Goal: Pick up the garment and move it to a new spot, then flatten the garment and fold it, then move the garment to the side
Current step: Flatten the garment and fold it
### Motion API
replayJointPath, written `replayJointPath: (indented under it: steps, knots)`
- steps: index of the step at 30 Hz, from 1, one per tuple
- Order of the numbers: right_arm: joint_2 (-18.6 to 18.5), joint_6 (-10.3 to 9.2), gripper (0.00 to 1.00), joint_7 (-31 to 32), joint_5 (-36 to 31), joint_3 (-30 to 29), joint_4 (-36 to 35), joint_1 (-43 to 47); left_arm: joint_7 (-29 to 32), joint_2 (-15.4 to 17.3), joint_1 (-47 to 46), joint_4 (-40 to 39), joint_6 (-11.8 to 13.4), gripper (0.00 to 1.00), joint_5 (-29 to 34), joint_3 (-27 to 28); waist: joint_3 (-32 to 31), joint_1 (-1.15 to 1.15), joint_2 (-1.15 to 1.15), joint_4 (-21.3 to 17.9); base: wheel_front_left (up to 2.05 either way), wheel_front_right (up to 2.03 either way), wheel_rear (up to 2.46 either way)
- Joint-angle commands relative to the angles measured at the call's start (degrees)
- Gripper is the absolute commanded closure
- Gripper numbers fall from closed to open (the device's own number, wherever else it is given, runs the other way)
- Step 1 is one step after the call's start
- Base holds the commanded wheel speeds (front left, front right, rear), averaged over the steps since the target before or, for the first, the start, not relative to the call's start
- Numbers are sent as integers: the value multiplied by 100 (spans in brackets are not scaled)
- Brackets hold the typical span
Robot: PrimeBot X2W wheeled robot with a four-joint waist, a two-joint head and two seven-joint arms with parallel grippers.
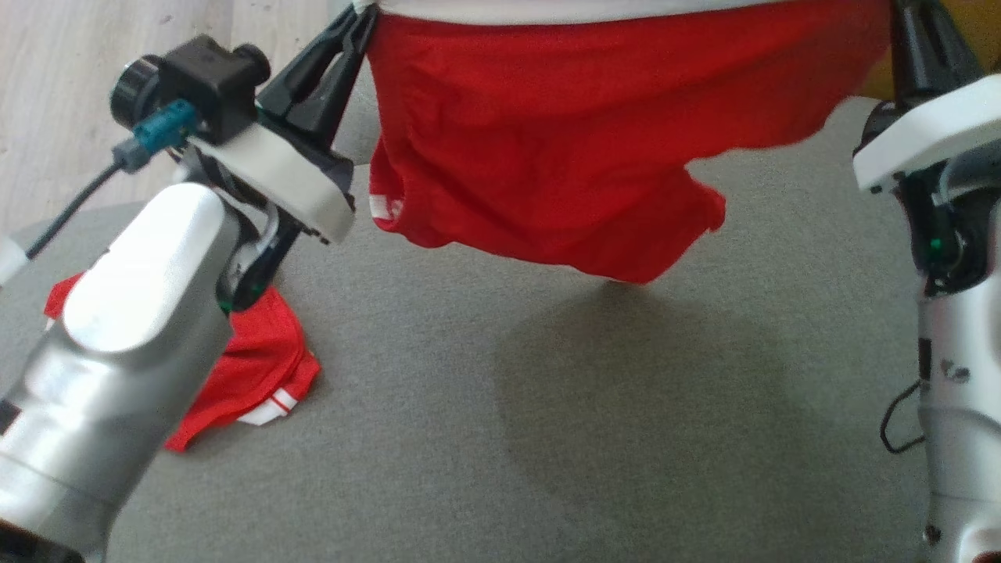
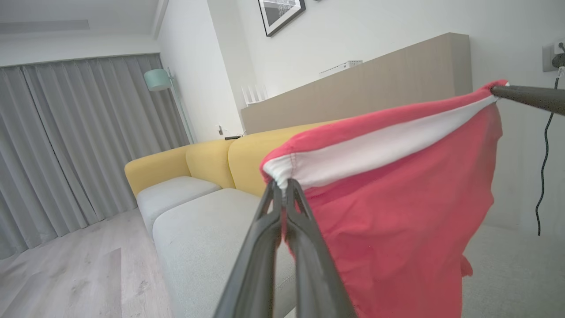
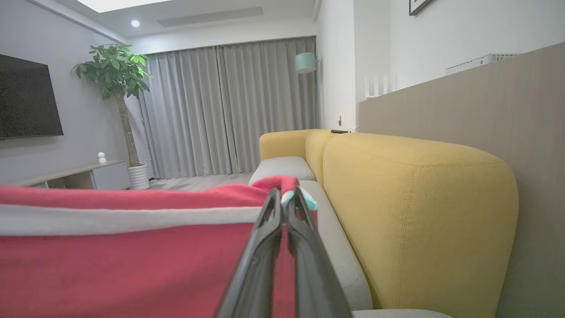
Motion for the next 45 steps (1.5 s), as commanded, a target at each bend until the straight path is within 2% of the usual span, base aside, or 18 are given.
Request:
replayJointPath:
  steps: [1, 10, 16, 23, 25, 26, 30, 34, 35, 39, 45]
  knots:
    - [-4, -4, 100, -29, -73, 73, -148, -119, -62, 175, -180, -169, 46, 100, -10, 270, -14, 1, 0, 27, 0, 0, 0]
    - [-44, -4, 100, 201, -255, 23, -280, 286, 10, 288, 167, -540, 114, 100, 1, 108, 193, 1, 0, 95, 0, 0, 0]
    - [-67, -4, 100, 317, -390, 57, -164, -274, 299, 409, -397, -534, 16, 100, -19, 164, 904, 1, 0, 18, 0, 0, 0]
    - [67, -4, 100, -215, -638, -116, 1205, -2133, 51, 277, -1889, 540, -143, 100, 71, 323, 2001, 1, 0, -134, 0, 0, 0]
    - [119, -4, 100, -533, -778, -213, 1622, -2775, -128, 202, -2418, 881, -164, 100, 173, 336, 2263, 1, 0, -159, 0, 0, 0]
    - [166, -4, 100, -921, -940, -343, 2014, -3340, -377, 109, -2912, 1208, -175, 100, 251, 380, 2470, 1, 0, -182, 0, 0, 0]
    - [284, -4, 100, -1637, -1268, -665, 2770, -4005, -884, -10, -3595, 1833, -187, 100, 572, 260, 2689, 1, 0, -251, 0, 0, 0]
    - [347, -4, 100, -1957, -1487, -846, 3592, -4052, -1157, -252, -3576, 2247, -198, 100, 607, 68, 2720, 1, 0, -268, 0, 0, 0]
    - [347, -4, 100, -1957, -1487, -846, 3592, -4052, -1157, -252, -3576, 2247, -198, 100, 607, 68, 2720, 1, 0, -268, 0, 0, 0]
    - [334, -4, 100, -1970, -1638, -701, 4383, -3740, -1252, -453, -3076, 2325, -202, 100, 342, -223, 2718, 1, 0, -257, 0, 0, 0]
    - [61, -4, 100, -1749, -1625, -100, 5321, -3149, -1270, -358, -2033, 1992, -203, 100, -39, -886, 2469, 1, 0, -167, 0, 0, 0]
